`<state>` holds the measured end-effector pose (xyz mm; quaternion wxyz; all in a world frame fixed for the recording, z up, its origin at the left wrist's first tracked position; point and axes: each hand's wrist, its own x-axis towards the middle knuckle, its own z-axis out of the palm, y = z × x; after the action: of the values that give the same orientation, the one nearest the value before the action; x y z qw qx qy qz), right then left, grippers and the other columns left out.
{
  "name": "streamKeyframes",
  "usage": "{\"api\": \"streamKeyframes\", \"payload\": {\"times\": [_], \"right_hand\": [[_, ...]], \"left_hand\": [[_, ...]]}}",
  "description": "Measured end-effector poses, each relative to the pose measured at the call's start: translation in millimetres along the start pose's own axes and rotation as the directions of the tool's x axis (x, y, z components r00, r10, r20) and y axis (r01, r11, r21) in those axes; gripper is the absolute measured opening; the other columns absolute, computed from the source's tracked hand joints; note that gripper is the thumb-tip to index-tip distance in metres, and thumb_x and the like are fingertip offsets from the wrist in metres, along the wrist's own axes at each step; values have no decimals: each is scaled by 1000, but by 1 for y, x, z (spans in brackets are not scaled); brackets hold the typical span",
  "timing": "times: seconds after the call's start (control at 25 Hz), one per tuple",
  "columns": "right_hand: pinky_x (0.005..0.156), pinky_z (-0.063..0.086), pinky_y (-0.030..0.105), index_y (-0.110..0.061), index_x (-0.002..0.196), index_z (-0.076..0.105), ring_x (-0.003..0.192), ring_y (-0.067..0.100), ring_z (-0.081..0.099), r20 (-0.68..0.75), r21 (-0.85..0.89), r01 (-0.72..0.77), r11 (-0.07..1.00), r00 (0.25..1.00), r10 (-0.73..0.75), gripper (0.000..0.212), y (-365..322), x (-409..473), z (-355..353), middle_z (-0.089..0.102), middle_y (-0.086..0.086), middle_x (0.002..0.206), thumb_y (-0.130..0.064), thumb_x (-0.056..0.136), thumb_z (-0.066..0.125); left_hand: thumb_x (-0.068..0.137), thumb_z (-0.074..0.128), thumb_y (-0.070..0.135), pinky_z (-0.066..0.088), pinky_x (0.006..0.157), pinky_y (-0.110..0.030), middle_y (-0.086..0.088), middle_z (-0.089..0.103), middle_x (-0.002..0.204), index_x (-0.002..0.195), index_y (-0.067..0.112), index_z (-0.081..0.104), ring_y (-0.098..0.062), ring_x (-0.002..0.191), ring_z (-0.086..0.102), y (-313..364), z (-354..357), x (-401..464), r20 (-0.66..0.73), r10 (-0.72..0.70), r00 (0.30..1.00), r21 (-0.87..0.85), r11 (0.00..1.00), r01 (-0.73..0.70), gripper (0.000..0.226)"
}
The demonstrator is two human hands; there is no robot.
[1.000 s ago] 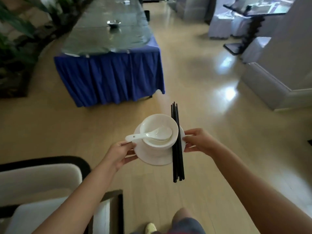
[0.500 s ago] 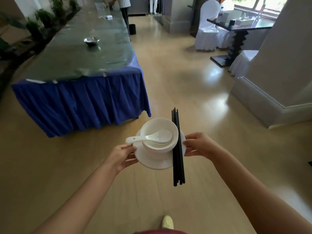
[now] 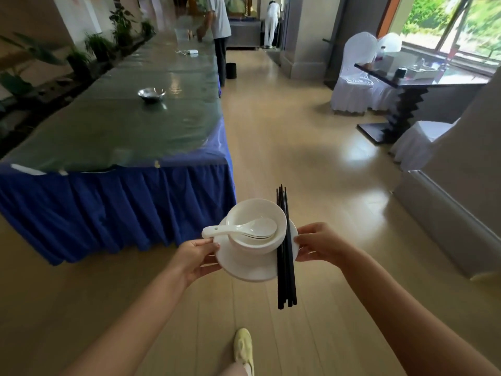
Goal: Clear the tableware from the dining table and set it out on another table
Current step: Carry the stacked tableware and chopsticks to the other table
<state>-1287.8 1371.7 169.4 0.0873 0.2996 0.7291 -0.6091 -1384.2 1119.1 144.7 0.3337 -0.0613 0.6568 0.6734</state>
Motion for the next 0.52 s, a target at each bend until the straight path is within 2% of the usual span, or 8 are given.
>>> {"api": "streamKeyframes", "payload": {"times": [0.08,0.24,0.4,0.44,0.52], "right_hand": [[56,59,28,-4,90,67,51,14,67,-1,-2,6,1000,1000,-6,18,-25,48,-13,66,8,64,4,84,51],[54,59,27,-3,92,67,55,16,68,29,10,15,1000,999,-15,18,-80,137,-42,67,13,73,3,84,52],[56,59,27,2,95,67,54,15,67,48,-11,22,1000,999,-22,20,-125,222,-71,65,13,72,4,84,51],[56,59,26,2,96,67,53,14,67,61,-6,24,1000,998,-23,20,-134,244,-78,65,13,71,4,84,50],[56,59,25,4,98,66,51,13,66,92,1,17,1000,996,-17,21,-150,289,-93,64,13,72,5,85,50]], "left_hand": [[89,54,1,56,49,-27,-10,70,77,92,5,66,-20,62,68,28,6,46,-18,2,1000,-6,1000,-2,14],[89,54,2,56,51,-28,-13,69,85,97,4,65,-23,71,67,88,21,133,-21,6,1000,-15,1000,-6,14],[90,53,2,57,65,-39,-15,66,84,99,3,64,-27,73,64,136,39,215,-65,-6,998,-18,1000,5,14],[90,53,2,58,64,-40,-16,66,83,98,3,64,-27,73,64,147,44,234,-67,-9,998,-28,1000,8,14],[90,52,2,59,53,-34,-14,66,77,92,5,64,-25,66,65,164,55,275,-91,-10,996,-53,999,5,12]]}}
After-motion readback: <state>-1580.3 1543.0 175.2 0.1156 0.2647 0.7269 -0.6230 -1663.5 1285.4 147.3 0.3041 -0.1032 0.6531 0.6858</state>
